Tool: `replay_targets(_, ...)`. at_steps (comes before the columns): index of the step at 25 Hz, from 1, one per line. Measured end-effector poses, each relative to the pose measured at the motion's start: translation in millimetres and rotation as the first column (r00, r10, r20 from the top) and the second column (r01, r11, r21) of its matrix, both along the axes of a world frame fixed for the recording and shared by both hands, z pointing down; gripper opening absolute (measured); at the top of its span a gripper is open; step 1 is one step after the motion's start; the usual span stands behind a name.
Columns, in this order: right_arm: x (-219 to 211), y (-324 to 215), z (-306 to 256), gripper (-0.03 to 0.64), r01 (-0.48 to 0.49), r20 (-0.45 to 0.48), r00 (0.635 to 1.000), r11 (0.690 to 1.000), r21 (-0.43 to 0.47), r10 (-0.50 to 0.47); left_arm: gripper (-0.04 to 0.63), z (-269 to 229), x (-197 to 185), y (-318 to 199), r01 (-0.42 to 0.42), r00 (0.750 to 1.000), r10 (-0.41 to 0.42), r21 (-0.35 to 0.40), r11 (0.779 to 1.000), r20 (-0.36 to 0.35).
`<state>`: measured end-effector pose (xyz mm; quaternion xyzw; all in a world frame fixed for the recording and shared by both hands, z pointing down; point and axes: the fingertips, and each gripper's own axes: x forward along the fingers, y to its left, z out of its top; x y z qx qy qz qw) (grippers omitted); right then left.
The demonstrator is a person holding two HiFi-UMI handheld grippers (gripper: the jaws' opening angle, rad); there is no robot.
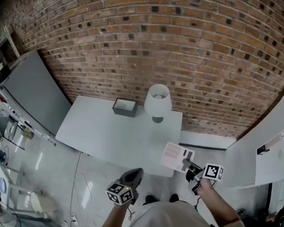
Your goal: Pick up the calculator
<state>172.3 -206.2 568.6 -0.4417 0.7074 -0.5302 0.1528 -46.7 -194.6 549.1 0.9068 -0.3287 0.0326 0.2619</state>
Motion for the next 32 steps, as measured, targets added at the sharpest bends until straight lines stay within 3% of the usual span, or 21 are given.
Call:
replay_targets(5,15.9,3.8,-16.7,0.086,0.045,-0.017,0.999,0.998,0.035,-0.045,0.014,-13.1,6.3,7.2,0.077,0.997,-0.077,0.02,0.997,-0.012)
replay_targets(11,21.5,3.5,-28.0,0.086,0.085,0.016,0.996,0.992,0.094,-0.087,0.014,-28.0,16.4,10.6,0.108,0.994,-0.108,0.053,0.993,-0.01)
replay_targets(23,17.9,7.2,-23.3,0.086,0.104,0.006,0.995,0.993,0.054,-0.104,0.014,-37.1,6.5,20.5,0.166,0.986,-0.166,0.077,0.983,-0.006)
replay_targets(32,10.1,3.4,-28.9,0.086,0.13,-0.01,0.992,0.989,0.077,-0.129,0.014,-39.8,-6.6,18.9,0.191,0.982,-0.191,0.085,0.978,-0.008)
